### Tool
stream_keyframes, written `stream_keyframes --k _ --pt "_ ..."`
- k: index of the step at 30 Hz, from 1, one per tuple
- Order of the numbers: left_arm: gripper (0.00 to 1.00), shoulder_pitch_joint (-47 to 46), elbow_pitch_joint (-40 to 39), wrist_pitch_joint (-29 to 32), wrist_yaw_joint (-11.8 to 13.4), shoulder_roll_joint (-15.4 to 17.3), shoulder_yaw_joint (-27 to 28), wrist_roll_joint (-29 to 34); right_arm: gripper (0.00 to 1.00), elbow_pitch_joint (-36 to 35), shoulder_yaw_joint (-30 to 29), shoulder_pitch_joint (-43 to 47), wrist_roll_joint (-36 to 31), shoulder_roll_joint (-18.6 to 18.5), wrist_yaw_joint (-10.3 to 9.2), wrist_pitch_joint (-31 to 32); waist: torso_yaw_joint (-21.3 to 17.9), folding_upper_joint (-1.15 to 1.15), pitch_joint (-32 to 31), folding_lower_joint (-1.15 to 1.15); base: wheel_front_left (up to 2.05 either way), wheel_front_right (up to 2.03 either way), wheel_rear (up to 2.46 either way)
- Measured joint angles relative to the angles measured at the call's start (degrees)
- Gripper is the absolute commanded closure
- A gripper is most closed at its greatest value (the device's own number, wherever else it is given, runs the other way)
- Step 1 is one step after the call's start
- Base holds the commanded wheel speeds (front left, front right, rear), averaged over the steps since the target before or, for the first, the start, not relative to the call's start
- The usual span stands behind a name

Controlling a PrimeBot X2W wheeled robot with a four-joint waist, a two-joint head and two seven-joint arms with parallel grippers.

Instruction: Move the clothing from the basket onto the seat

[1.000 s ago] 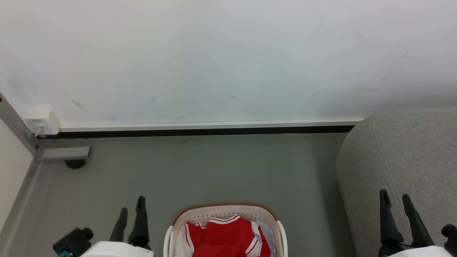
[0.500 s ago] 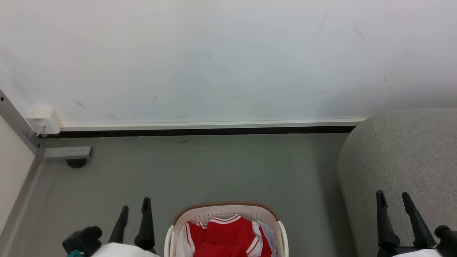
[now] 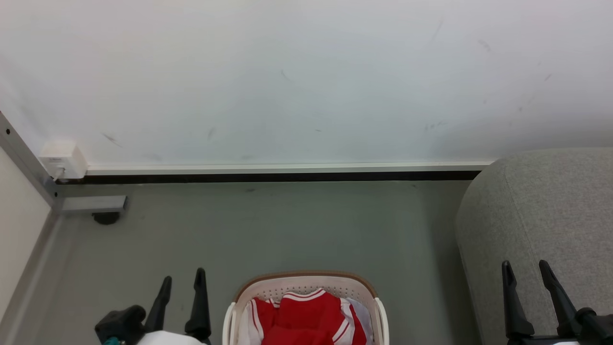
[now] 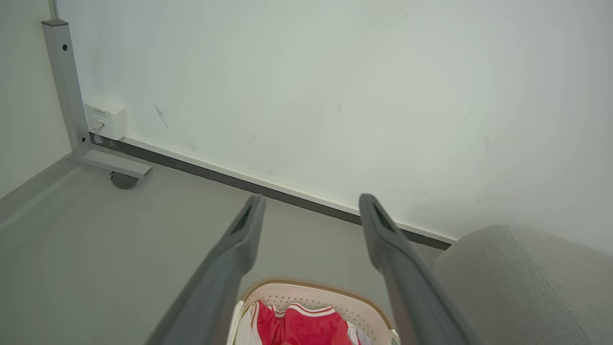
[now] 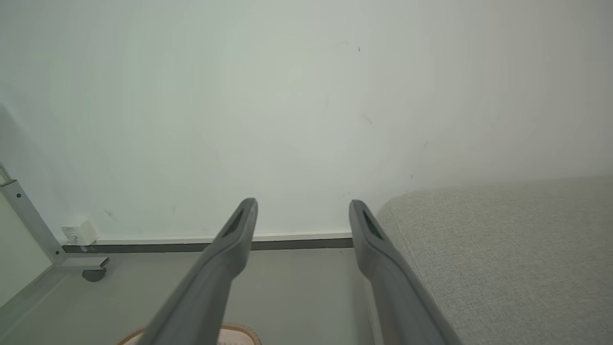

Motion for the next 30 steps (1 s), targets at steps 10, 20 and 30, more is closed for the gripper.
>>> stream_keyframes --k 10,20,30 --pt "0.0 0.41 1.08 -1.15 0.1 0.03 -0.62 4.7 0.0 0.73 -0.36 0.37 -3.28 -0.09 0.0 -1.25 0.28 0.0 0.04 0.0 0.0 0.0 0.0" --pt "0.0 0.39 1.98 -2.32 0.1 0.08 -1.18 8.54 0.0 2.22 -0.73 0.7 -4.06 -0.2 0.0 -2.38 0.42 0.0 -0.03 0.0 0.0 0.0 0.0" --pt "0.0 0.38 2.68 -3.44 0.52 0.12 -1.58 12.55 0.0 2.7 -0.37 0.88 -7.19 -0.24 0.0 -3.43 0.7 0.0 0.04 0.0 0.0 0.0 0.0"
